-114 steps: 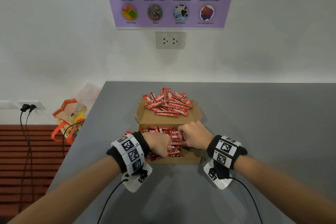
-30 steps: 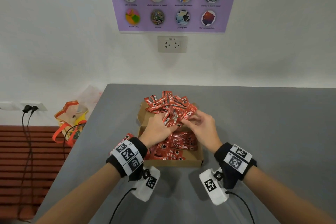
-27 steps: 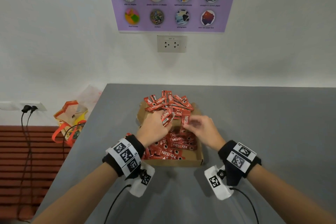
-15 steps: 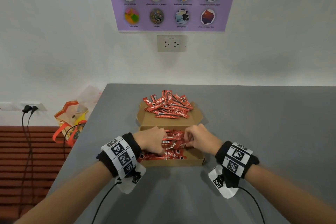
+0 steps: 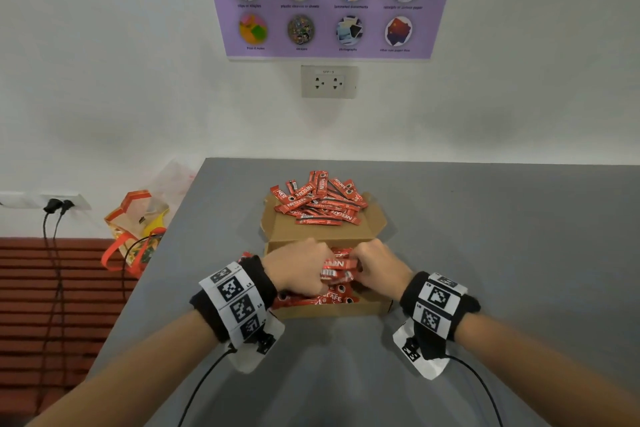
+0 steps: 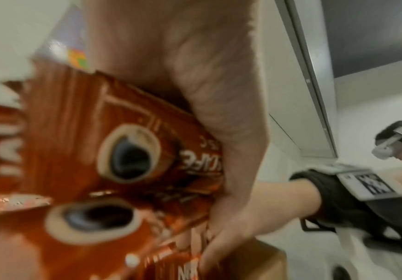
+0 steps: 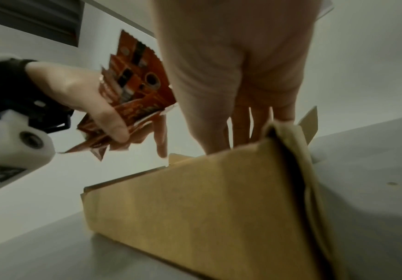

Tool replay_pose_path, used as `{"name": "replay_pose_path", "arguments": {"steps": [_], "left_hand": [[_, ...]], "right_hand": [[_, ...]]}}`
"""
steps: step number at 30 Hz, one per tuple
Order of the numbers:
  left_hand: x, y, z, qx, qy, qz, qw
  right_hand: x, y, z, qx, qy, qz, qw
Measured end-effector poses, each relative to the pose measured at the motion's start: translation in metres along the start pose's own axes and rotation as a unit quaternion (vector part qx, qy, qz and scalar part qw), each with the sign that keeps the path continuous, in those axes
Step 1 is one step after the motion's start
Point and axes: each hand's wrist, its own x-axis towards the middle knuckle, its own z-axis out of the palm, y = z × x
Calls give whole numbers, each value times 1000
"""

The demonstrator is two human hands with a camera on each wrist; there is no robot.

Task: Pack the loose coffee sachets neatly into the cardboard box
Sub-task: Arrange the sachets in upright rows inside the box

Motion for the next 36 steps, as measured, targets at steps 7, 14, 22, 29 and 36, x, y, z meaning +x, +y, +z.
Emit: {"name": "replay_pose_path", "arguments": {"steps": [7, 14, 22, 29, 36], "left_hand": [[15, -2, 34, 29, -80, 53, 995], [18, -8, 46, 35, -102, 52, 993], [19, -13, 43, 40, -104, 55, 992], [18, -19, 41, 22, -92, 54, 994], [21, -20, 40, 4, -57, 46, 997]], "right_hand": [[-2, -2, -1, -13, 6, 5, 1000], [-4, 2, 0, -95, 8, -3, 995], [-6, 4, 4, -100, 4, 20, 995], [-3, 0, 4, -59, 8, 38, 997], [-4, 2, 3, -66, 1, 36, 997]]}}
